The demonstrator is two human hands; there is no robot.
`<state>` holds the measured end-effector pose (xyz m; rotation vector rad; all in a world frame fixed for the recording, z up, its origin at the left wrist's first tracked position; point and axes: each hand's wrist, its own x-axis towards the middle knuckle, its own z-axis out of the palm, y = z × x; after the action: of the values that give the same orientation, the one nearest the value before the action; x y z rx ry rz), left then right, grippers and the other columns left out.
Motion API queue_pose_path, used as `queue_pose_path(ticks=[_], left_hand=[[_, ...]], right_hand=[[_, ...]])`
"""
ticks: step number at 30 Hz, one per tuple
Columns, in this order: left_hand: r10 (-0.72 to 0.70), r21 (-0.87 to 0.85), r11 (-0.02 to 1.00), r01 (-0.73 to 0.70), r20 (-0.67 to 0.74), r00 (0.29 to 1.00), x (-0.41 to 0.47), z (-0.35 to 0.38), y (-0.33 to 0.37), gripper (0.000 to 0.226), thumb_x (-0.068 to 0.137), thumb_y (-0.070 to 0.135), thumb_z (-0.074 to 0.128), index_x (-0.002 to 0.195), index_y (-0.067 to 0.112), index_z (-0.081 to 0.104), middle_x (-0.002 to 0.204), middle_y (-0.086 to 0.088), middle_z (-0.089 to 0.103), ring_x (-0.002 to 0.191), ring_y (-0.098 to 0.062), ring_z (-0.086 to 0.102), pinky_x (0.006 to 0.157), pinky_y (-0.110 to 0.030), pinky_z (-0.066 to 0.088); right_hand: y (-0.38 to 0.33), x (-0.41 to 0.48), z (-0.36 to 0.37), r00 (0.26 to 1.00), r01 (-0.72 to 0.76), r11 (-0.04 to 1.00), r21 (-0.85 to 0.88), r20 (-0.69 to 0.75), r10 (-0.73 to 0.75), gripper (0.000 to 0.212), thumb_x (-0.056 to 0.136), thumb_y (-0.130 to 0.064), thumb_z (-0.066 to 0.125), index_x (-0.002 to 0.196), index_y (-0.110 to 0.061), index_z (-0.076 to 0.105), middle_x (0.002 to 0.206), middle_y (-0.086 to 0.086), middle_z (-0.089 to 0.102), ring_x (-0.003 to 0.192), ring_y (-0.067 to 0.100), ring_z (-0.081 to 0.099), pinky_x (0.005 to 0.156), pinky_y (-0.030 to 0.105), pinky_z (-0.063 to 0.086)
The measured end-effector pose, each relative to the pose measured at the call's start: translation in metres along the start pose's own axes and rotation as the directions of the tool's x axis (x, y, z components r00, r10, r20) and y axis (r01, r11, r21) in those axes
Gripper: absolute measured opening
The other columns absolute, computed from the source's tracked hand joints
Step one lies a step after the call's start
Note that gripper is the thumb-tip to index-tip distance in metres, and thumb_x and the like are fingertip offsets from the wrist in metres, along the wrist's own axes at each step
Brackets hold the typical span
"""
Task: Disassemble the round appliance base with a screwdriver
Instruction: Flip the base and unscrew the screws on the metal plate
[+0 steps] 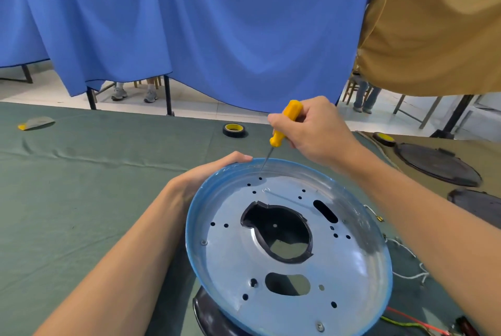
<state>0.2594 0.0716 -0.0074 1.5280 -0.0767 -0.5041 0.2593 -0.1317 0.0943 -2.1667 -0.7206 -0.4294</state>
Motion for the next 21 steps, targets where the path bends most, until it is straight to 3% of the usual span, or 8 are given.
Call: queue_pose_path(ticks=[2,7,11,16,21], left_hand=[[0.026,0.037,0.999,-0.029,0.074,0.997,-0.002,0.004,0.004,0.040,0.087,0.051,0.058,0.105,0.016,0.064,0.097,-0.007,0.063,0.084,-0.017,0.057,0.082,-0.033,0.048],[0.021,-0.009,1.000,-0.020,0.069,0.997,-0.001,0.006,0.004,0.038,0.089,0.048,0.056,0.107,0.015,0.061,0.098,-0.010,0.058,0.086,-0.020,0.053,0.088,-0.038,0.042],[0.017,0.016,1.000,-0.017,0.038,0.999,-0.002,0.006,0.006,0.038,0.091,0.048,0.055,0.104,0.014,0.065,0.092,-0.005,0.065,0.077,-0.012,0.060,0.076,-0.029,0.051],[0.016,0.031,0.999,-0.016,0.016,1.000,-0.003,0.007,0.008,0.038,0.091,0.049,0.054,0.103,0.015,0.066,0.090,-0.003,0.066,0.074,-0.010,0.061,0.069,-0.024,0.054],[-0.022,-0.026,0.999,0.023,0.035,0.999,-0.009,0.008,0.010,0.034,0.084,0.052,0.061,0.089,0.020,0.072,0.087,-0.003,0.067,0.072,-0.014,0.062,0.070,-0.028,0.053]], right_hand=[[0.000,-0.001,0.007,0.999,0.008,0.999,-0.048,0.034,-0.007,0.038,0.088,-0.022,0.062,0.057,-0.001,0.067,0.037,-0.014,0.049,0.042,0.005,0.043,0.049,0.009,0.030],[0.002,0.000,0.013,0.997,0.053,0.993,-0.105,0.064,-0.047,0.040,0.090,-0.023,0.060,0.062,0.005,0.066,0.036,-0.020,0.048,0.045,0.002,0.047,0.061,0.016,0.026],[0.002,0.001,0.013,0.998,0.043,0.991,-0.126,0.056,-0.036,0.041,0.091,-0.024,0.060,0.063,0.005,0.065,0.036,-0.017,0.046,0.045,0.002,0.046,0.060,0.016,0.026],[0.001,0.001,0.011,0.999,0.030,0.994,-0.109,0.040,-0.025,0.041,0.090,-0.023,0.061,0.062,0.006,0.065,0.036,-0.016,0.046,0.043,0.002,0.047,0.051,0.003,0.029],[0.002,0.014,-0.003,0.991,0.009,0.999,-0.050,-0.132,-0.016,0.045,0.089,-0.025,0.061,0.062,0.011,0.060,0.035,-0.015,0.048,0.040,0.001,0.045,0.046,0.007,0.033]])
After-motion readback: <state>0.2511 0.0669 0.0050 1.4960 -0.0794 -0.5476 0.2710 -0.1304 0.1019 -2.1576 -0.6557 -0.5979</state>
